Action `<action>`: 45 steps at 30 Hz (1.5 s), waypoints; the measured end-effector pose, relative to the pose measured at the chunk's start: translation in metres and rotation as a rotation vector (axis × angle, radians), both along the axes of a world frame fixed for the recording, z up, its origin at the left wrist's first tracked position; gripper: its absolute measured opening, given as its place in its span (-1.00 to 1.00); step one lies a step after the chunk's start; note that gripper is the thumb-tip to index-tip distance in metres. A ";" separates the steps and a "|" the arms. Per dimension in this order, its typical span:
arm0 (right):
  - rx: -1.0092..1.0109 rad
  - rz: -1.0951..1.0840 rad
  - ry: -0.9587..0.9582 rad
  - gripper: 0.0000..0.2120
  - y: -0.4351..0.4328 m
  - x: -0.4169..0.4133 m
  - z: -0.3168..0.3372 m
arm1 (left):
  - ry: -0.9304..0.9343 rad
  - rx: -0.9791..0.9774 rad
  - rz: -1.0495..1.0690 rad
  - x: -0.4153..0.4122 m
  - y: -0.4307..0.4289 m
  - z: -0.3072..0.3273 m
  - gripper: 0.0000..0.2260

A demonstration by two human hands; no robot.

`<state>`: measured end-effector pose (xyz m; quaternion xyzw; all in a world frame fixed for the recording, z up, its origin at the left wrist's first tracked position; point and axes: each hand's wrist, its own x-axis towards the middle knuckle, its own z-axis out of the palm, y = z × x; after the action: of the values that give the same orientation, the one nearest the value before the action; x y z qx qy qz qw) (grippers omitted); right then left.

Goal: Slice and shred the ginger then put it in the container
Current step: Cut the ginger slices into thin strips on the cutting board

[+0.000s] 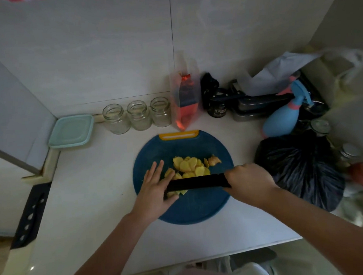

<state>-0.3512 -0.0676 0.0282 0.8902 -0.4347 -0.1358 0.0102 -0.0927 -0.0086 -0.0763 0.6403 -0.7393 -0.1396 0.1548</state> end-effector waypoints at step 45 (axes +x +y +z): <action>0.554 -1.015 -1.024 -0.49 0.009 -0.011 -0.042 | 0.370 0.053 -0.040 -0.027 -0.077 0.051 -0.72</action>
<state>-0.3626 -0.0588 -0.0134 0.5038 -0.6903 0.2010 -0.4788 -0.1195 -0.0853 -0.0257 0.5928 -0.7068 -0.2774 0.2686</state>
